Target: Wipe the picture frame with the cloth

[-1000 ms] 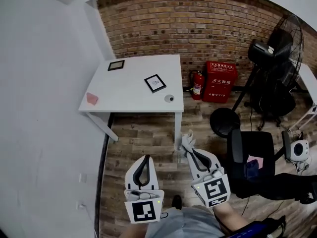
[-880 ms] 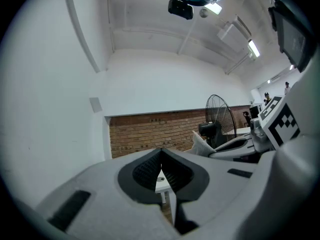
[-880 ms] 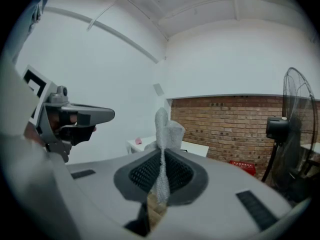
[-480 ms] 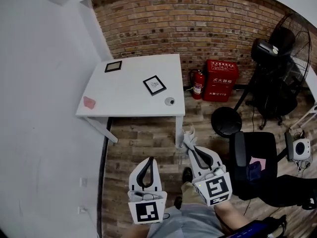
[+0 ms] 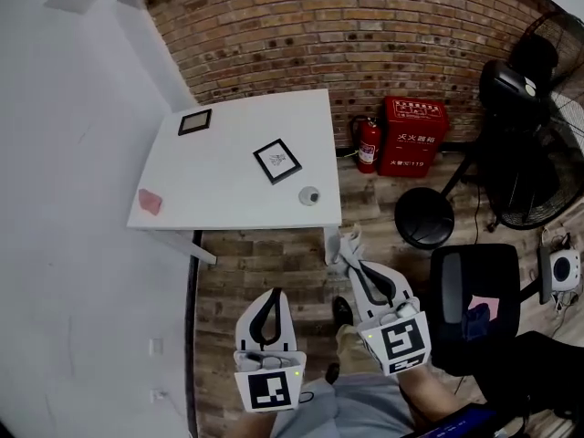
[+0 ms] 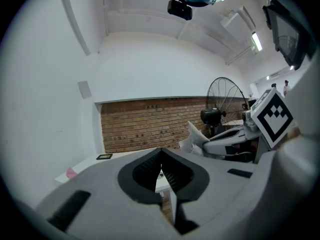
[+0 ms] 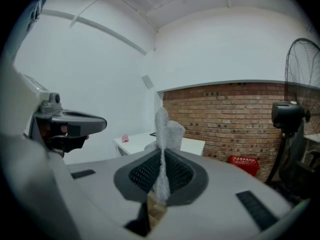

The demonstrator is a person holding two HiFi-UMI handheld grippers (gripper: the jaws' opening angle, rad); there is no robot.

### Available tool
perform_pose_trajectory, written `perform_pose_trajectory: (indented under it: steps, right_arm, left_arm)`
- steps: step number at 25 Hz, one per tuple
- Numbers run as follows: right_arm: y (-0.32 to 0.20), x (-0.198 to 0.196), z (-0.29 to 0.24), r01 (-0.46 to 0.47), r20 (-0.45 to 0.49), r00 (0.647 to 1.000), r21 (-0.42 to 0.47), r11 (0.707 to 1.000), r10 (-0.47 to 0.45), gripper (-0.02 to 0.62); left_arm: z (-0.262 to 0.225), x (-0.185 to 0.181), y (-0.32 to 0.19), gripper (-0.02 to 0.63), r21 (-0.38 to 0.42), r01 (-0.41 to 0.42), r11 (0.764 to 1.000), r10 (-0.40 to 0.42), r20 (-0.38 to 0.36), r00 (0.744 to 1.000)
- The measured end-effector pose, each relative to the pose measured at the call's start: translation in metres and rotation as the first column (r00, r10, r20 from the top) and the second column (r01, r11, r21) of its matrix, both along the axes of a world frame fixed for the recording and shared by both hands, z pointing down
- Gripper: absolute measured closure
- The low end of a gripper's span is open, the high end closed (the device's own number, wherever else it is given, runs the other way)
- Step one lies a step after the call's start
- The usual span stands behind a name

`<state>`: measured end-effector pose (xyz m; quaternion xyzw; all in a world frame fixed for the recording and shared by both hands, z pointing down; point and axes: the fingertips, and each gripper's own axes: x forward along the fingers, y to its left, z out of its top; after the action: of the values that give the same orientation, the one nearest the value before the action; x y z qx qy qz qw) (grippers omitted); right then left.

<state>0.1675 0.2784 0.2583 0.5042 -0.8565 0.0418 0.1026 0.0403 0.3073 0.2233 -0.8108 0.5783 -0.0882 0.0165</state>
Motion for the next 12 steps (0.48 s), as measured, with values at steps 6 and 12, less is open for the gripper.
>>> perform_pose_trajectory:
  steps: [6, 12]
  right_arm:
    - [-0.077, 0.007, 0.011, 0.027, 0.011, 1.000, -0.042, 0.999, -0.026, 0.571]
    - [-0.142, 0.015, 0.012, 0.041, 0.028, 0.999, -0.062, 0.997, -0.039, 0.571]
  left_arm:
    - [0.010, 0.005, -0.078, 0.597, -0.026, 0.026, 0.999, -0.025, 0.021, 0.999]
    - [0.007, 0.011, -0.144, 0.597, -0.040, 0.046, 0.998, -0.044, 0.046, 0.998]
